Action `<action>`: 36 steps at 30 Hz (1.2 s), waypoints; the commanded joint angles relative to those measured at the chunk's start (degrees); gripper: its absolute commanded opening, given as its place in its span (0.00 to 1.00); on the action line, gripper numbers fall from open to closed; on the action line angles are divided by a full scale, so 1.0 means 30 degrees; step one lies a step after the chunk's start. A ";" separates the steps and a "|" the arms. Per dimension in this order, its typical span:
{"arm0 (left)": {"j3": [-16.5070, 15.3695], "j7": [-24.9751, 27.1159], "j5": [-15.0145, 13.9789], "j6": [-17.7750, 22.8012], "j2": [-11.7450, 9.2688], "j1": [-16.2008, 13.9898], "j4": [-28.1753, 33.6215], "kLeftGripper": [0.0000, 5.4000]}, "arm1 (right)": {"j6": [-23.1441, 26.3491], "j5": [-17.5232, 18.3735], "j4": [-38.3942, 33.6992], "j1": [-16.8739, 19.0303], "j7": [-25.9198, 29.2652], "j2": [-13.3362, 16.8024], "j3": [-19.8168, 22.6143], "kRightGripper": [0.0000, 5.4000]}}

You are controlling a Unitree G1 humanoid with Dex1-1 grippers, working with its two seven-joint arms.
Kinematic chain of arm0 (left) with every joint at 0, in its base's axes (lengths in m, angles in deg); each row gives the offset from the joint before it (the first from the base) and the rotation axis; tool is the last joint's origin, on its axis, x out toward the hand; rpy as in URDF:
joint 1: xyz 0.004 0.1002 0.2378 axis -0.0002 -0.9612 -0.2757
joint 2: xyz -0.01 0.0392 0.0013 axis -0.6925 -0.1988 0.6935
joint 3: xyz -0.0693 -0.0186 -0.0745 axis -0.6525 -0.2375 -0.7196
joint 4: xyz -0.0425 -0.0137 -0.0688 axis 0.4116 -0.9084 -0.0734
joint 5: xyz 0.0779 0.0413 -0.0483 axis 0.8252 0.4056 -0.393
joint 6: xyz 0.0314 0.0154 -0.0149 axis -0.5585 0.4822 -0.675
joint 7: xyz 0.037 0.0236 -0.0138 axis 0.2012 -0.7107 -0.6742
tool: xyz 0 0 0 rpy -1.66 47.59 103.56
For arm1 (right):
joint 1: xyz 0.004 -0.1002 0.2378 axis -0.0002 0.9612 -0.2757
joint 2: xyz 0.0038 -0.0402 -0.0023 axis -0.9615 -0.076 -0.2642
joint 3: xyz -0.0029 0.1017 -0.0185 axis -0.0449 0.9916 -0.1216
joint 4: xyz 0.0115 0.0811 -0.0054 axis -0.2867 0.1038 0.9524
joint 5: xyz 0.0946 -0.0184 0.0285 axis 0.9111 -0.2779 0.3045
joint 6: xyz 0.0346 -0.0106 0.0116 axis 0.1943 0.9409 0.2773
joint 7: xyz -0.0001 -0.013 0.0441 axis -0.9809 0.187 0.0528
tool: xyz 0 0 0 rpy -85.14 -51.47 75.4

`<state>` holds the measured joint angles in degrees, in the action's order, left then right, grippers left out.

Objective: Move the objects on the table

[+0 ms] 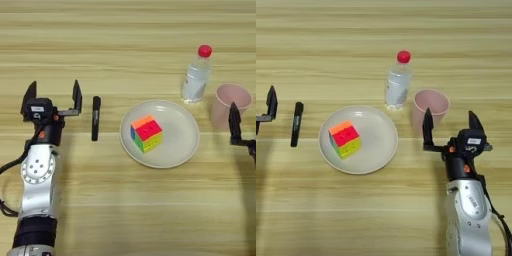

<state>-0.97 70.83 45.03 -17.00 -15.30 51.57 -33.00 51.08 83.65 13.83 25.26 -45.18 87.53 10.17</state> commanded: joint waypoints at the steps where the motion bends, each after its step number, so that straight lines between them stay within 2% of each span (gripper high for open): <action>1: 0.0187 -0.0010 0.0310 0.0790 -0.0197 -0.0310 -0.0084 1.00 | -0.0141 0.0221 0.0092 -0.0241 -0.0069 -0.0074 0.0147 0.99; 12: 0.0726 0.0046 0.0835 0.1485 -0.0292 -0.0541 -0.0443 1.00 | -0.0188 0.0255 0.0262 -0.0339 -0.0180 -0.0111 0.0227 0.99; 17: 0.1236 0.0170 0.1155 0.1921 -0.0141 -0.1422 0.0100 1.00 | -0.0215 0.0286 0.0331 -0.0363 -0.0192 -0.0151 0.0235 0.99; 27: 0.2284 0.0156 0.1744 0.3027 0.0075 -0.2531 -0.0314 1.00 | -0.0158 0.0251 0.0297 -0.0443 -0.0259 -0.0260 0.0103 0.99; 32: 0.2602 0.0264 0.1886 0.3472 0.0005 -0.2558 -0.0454 1.00 | -0.0223 0.0217 0.0373 -0.0440 -0.0285 -0.0338 0.0080 0.99; 36: 0.3038 0.0141 0.2381 0.4346 -0.0092 -0.2467 -0.0504 1.00 | -0.0202 0.0192 0.0240 -0.0373 -0.0384 -0.0404 0.0093 0.99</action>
<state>7.25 71.47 50.48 -6.52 -15.07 44.22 -33.99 50.42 84.27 14.64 24.34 -45.66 86.78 10.35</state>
